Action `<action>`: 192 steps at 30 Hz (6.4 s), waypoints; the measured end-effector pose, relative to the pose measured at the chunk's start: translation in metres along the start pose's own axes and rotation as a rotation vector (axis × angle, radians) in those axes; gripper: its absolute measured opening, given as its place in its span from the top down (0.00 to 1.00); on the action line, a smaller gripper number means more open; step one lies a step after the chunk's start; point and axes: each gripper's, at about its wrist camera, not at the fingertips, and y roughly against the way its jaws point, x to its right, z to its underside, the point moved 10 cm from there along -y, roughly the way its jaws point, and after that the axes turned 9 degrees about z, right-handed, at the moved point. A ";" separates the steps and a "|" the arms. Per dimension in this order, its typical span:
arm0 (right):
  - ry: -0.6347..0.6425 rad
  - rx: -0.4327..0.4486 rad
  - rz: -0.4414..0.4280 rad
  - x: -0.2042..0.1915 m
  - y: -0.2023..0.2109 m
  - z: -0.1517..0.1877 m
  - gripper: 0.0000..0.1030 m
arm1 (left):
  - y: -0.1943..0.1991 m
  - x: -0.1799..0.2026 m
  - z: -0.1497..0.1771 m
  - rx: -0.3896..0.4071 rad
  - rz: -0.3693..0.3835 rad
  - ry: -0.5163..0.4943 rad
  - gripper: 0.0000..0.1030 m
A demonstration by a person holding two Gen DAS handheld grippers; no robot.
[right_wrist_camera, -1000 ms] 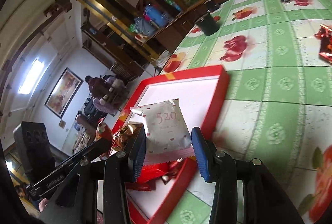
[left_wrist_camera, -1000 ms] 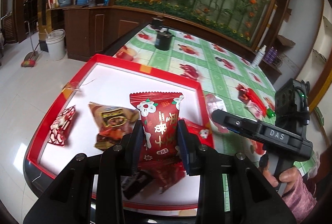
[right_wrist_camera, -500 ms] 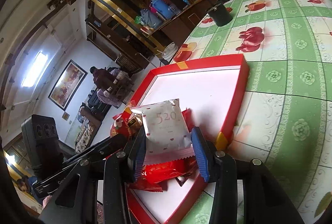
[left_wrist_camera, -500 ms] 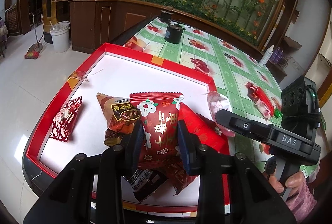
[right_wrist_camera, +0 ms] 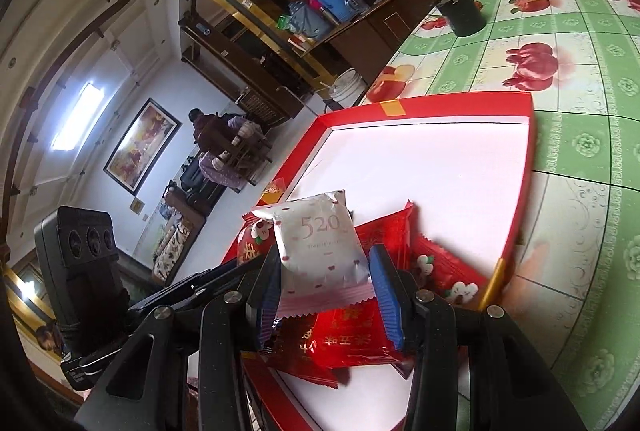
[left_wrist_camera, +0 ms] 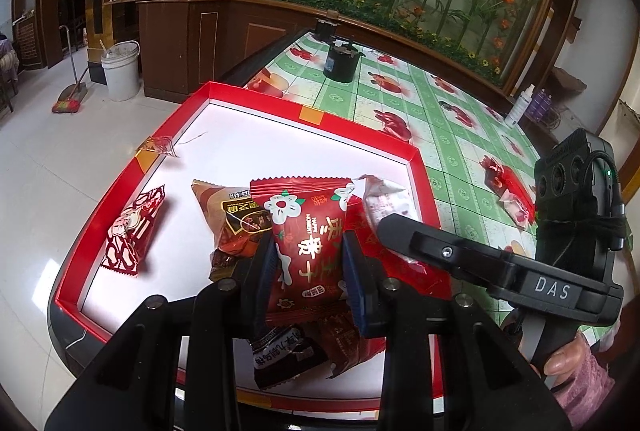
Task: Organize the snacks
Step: 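Lower both packets into the tray and open both grippers, then move both grippers back to the snack pile on the table, then grasp the green packet with the right gripper while the left grasps the pink Lotso packet, then carry the green and Lotso packets over the tray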
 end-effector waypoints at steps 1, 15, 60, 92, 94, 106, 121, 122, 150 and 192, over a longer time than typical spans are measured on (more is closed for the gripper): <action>0.002 -0.001 0.000 -0.001 0.000 0.000 0.58 | 0.000 0.000 0.000 -0.001 0.000 0.000 0.70; -0.038 0.033 0.017 0.005 0.010 -0.005 0.53 | 0.010 -0.025 -0.004 0.015 -0.085 0.088 0.36; -0.296 0.412 0.317 0.230 0.232 -0.075 0.42 | -0.017 0.066 0.015 -0.132 -0.198 -0.244 0.31; -0.193 0.360 0.548 0.282 0.305 -0.052 0.37 | -0.044 0.178 0.054 -0.248 -0.142 -0.474 0.30; -0.193 0.336 0.580 0.288 0.304 -0.049 0.37 | -0.045 0.177 0.058 -0.256 -0.130 -0.469 0.30; -0.193 0.211 0.699 0.312 0.284 -0.033 0.37 | -0.064 0.192 0.063 -0.286 -0.072 -0.482 0.30; -0.233 0.121 0.821 0.338 0.246 -0.028 0.61 | -0.118 0.238 0.037 -0.335 0.006 -0.449 0.31; -0.216 0.118 0.835 0.337 0.245 -0.028 0.62 | -0.123 0.244 0.032 -0.331 0.023 -0.438 0.31; -0.151 0.113 0.933 0.343 0.250 -0.028 0.69 | -0.218 0.284 0.010 -0.288 0.046 -0.341 0.42; -0.188 0.481 0.764 0.247 0.238 -0.058 0.72 | -0.016 0.185 0.033 -0.040 0.147 -0.374 0.53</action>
